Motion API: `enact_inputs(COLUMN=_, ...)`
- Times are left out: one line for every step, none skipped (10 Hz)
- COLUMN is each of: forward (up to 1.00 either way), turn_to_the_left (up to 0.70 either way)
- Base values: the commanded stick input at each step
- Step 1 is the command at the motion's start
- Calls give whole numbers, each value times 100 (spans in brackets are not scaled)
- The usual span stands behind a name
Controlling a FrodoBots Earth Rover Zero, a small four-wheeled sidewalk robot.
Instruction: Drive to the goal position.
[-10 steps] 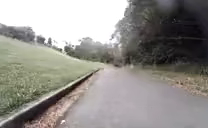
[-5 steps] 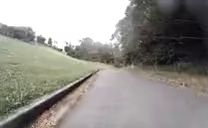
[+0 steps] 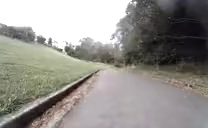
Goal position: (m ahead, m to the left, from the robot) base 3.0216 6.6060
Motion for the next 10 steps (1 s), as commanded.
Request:
enact_inputs(forward=50, turn_to_the_left=0)
enact_inputs(forward=50, turn_to_the_left=0)
enact_inputs(forward=50, turn_to_the_left=0)
enact_inputs(forward=50, turn_to_the_left=0)
enact_inputs(forward=50, turn_to_the_left=0)
enact_inputs(forward=50, turn_to_the_left=0)
enact_inputs(forward=50, turn_to_the_left=0)
enact_inputs(forward=50, turn_to_the_left=0)
enact_inputs(forward=50, turn_to_the_left=0)
enact_inputs(forward=50, turn_to_the_left=0)
